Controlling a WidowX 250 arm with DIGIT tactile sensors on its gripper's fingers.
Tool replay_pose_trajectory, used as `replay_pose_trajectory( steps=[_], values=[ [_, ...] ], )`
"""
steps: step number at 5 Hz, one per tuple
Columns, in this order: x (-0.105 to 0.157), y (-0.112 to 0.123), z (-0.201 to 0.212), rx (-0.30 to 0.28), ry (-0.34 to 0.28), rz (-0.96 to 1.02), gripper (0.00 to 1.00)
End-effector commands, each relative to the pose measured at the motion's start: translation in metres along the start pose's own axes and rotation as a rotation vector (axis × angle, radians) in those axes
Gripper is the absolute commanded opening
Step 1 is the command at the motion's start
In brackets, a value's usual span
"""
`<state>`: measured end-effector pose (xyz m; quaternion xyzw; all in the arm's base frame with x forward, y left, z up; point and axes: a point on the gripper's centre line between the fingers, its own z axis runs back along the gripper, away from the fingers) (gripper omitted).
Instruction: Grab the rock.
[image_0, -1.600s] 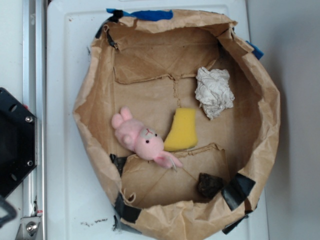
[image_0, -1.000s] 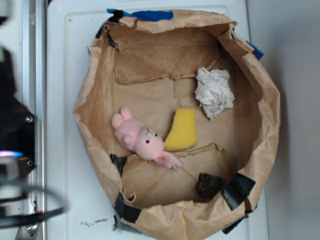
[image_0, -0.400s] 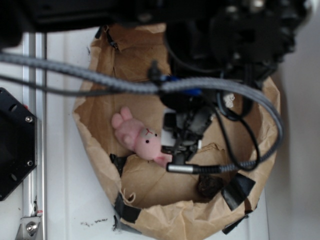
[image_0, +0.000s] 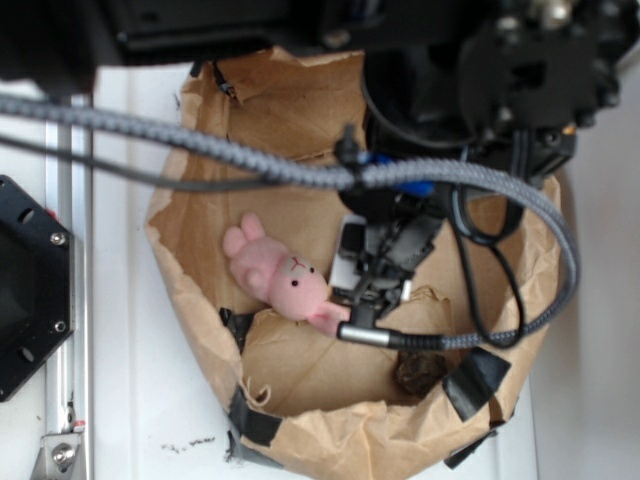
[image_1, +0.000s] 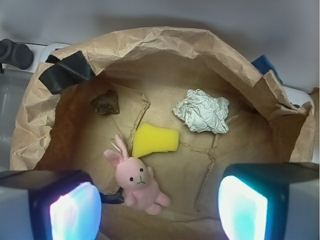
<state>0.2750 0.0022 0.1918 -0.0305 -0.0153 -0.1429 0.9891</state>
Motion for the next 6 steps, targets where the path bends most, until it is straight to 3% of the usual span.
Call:
replay_pose_trajectory(
  steps=[1,2,3,4,5,6],
  values=[
    [0.01,-0.001,-0.034,0.117,-0.003,-0.11,1.0],
    [-0.002,-0.008,-0.067,0.226,-0.025,-0.193,1.0],
    [-0.002,-0.008,-0.082,0.198,-0.008,-0.258,1.0],
    [0.005,-0.022,-0.09,0.159,-0.12,-0.293,1.0],
    [0.019,-0.025,-0.085,0.065,-0.232,-0.285,1.0],
    [0.026,-0.033,-0.079,0.013,-0.286,-0.227,1.0]
  ],
)
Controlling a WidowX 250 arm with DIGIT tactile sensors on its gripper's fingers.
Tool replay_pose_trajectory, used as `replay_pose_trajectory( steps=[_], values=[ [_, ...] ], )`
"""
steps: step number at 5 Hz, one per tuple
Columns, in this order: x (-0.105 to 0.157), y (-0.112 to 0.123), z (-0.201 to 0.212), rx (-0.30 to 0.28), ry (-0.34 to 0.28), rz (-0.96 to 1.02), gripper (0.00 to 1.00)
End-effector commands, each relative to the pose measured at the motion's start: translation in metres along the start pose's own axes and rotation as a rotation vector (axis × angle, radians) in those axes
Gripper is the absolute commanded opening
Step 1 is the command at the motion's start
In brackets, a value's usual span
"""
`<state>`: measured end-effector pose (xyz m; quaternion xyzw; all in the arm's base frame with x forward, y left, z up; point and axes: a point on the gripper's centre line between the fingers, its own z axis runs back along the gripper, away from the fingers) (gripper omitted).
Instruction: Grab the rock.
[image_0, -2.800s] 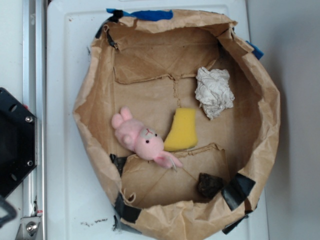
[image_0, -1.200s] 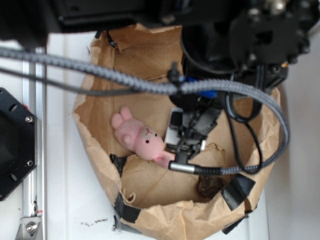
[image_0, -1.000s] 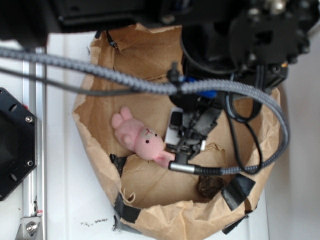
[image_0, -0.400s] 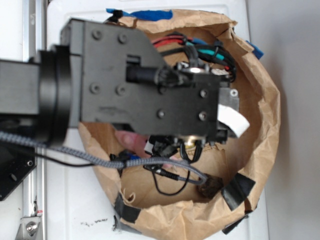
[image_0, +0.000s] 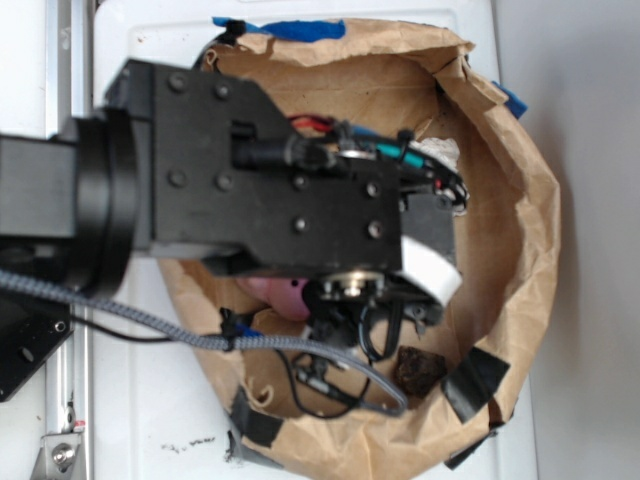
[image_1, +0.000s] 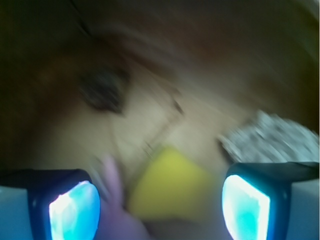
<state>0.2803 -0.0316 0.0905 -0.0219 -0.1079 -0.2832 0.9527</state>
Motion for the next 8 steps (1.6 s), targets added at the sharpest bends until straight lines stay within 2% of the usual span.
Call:
replay_pose_trajectory(
  steps=[1,2,6,7,8],
  values=[
    [0.024,-0.003,0.021,-0.026,-0.112,0.065,1.0],
    [0.027,-0.008,0.01,-0.088,-0.126,0.026,1.0],
    [0.027,-0.008,0.01,-0.088,-0.126,0.026,1.0],
    [0.03,-0.014,0.003,-0.079,-0.175,-0.001,1.0],
    [0.022,-0.02,-0.01,-0.027,-0.148,-0.093,1.0]
  ],
)
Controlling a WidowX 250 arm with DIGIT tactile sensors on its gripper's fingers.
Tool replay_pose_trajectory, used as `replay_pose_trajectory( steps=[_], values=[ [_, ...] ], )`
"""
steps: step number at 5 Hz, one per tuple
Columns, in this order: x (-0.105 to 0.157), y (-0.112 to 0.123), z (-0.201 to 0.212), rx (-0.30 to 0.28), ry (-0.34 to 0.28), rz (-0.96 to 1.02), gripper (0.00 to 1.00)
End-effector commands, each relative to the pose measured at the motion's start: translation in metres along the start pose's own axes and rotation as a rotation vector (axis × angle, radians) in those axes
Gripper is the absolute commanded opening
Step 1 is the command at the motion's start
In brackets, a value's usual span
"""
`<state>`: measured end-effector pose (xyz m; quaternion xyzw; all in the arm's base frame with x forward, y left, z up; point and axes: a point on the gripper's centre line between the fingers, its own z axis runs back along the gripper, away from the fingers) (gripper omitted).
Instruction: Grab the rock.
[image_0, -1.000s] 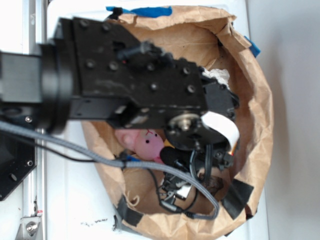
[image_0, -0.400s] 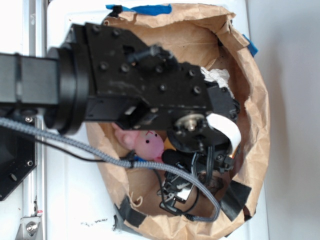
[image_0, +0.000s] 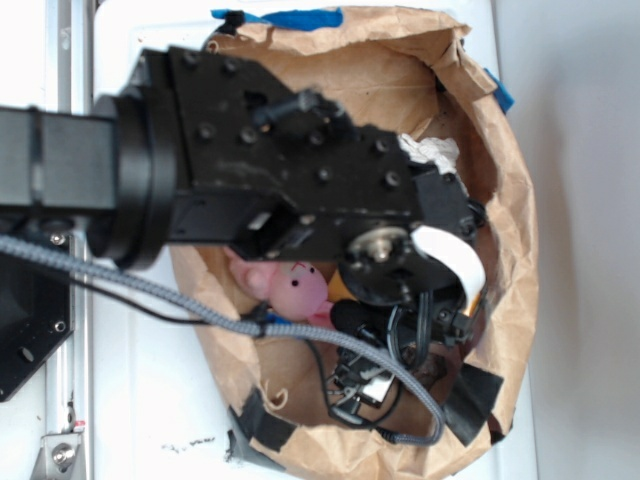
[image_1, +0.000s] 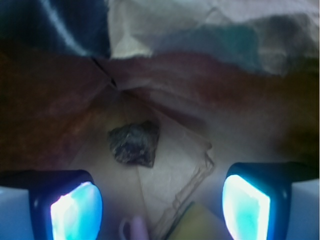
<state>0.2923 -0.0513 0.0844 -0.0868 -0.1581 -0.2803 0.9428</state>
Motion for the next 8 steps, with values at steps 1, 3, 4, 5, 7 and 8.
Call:
replay_pose_trajectory(
  steps=[1,3,4,5,7,8],
  values=[
    [-0.005,-0.013,0.003,0.031,-0.006,-0.126,1.0],
    [0.003,-0.015,-0.01,0.042,0.024,-0.148,1.0],
    [0.013,-0.012,-0.02,0.043,0.029,-0.146,1.0],
    [0.023,-0.01,-0.033,0.028,0.034,-0.151,1.0],
    [0.026,-0.016,-0.04,-0.038,0.035,-0.193,1.0],
    [0.014,-0.027,-0.031,-0.041,0.045,-0.257,1.0]
  ],
)
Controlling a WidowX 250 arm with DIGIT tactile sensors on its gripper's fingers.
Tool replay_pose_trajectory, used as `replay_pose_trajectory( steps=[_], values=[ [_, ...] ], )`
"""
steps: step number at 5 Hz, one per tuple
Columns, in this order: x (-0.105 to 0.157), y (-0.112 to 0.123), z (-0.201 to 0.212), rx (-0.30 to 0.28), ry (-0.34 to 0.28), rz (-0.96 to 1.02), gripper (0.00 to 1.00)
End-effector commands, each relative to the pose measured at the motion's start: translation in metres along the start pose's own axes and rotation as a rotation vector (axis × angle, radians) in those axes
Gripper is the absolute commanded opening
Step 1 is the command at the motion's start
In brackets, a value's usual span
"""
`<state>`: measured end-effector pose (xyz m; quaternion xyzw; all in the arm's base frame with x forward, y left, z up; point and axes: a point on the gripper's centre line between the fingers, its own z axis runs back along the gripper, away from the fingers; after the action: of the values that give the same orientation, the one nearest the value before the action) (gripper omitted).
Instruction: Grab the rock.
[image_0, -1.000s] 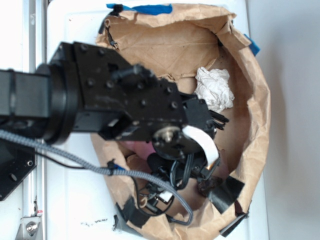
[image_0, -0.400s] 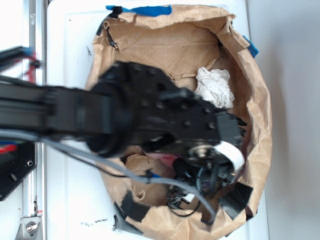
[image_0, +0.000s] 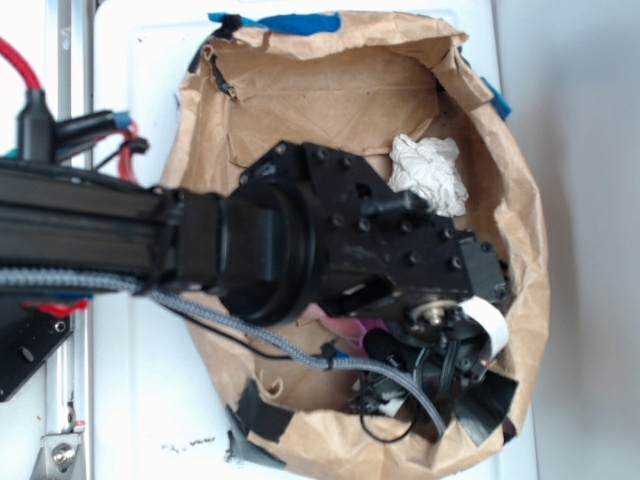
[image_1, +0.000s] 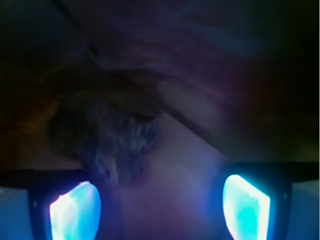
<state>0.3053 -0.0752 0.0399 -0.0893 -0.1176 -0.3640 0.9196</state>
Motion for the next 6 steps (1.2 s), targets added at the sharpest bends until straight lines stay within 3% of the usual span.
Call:
replay_pose_trajectory(
  steps=[1,4,6],
  values=[
    [0.005,-0.027,0.032,0.025,-0.065,-0.129,1.0],
    [0.033,-0.018,0.022,0.019,-0.139,-0.178,1.0],
    [0.042,-0.014,0.004,0.051,-0.137,-0.198,1.0]
  ],
)
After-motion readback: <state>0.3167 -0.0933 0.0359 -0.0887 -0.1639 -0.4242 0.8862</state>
